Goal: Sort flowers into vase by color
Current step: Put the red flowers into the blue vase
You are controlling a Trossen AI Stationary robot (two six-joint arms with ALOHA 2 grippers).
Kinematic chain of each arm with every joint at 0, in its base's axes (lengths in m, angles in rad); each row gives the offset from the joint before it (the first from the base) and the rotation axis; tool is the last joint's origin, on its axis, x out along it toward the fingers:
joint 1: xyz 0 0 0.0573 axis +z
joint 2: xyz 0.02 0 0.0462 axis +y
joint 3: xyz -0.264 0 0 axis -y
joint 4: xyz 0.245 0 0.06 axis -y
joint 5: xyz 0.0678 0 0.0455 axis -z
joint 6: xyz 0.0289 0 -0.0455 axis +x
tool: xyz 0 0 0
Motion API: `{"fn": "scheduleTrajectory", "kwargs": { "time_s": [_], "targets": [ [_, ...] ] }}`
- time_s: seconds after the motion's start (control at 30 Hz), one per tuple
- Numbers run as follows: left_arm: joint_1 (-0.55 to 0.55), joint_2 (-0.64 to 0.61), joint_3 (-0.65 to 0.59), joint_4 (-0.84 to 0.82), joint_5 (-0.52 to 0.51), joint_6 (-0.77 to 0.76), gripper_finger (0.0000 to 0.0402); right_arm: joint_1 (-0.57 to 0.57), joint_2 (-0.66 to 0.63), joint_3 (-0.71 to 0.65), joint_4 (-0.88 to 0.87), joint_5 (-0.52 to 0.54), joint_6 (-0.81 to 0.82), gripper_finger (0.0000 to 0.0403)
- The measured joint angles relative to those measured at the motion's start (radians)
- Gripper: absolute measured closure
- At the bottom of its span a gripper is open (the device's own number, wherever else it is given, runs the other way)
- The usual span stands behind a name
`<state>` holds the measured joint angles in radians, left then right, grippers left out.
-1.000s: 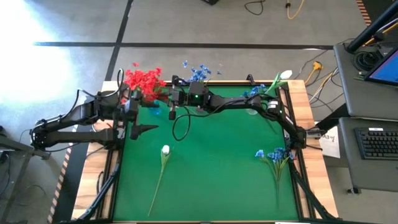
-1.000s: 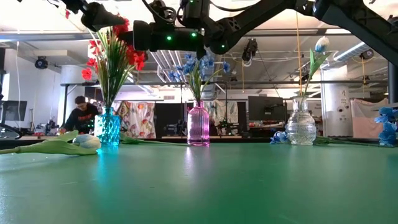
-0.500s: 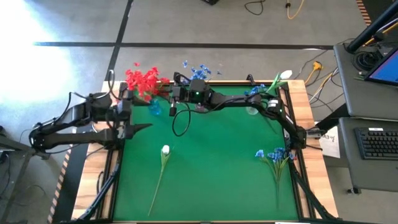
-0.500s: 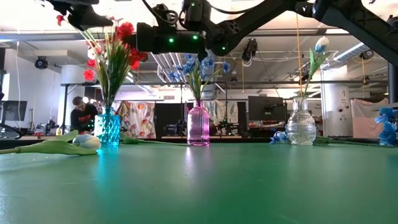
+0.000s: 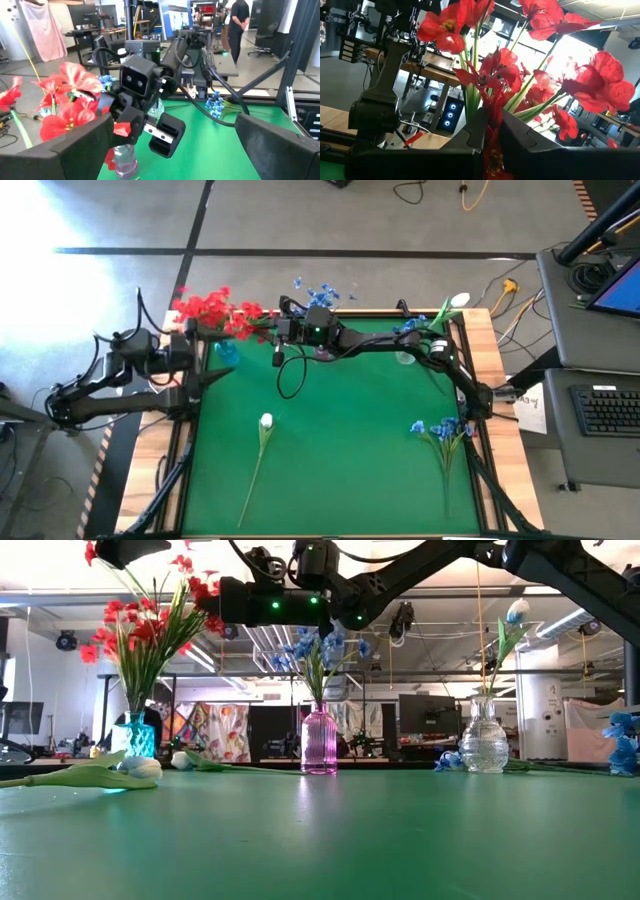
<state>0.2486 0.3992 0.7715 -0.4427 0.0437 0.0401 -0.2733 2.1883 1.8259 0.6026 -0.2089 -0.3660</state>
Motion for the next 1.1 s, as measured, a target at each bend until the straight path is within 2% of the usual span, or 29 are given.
{"fn": "scheduleTrajectory", "kwargs": {
  "time_s": [0.43,0.7,1.1],
  "targets": [
    [0.0,0.013,0.0,0.023,-0.004,0.026,0.0002,0.0,-0.004,0.007,0.004,0.0,-0.011,0.0374],
    [0.0,0.013,0.0,0.045,-0.016,0.005,0.0002,0.002,-0.007,0.045,-0.054,-0.002,-0.023,0.0374],
    [0.0,0.005,0.0,0.069,-0.035,-0.044,0.0001,0.002,-0.007,0.047,-0.052,-0.004,-0.018,0.0374]
  ]
}}
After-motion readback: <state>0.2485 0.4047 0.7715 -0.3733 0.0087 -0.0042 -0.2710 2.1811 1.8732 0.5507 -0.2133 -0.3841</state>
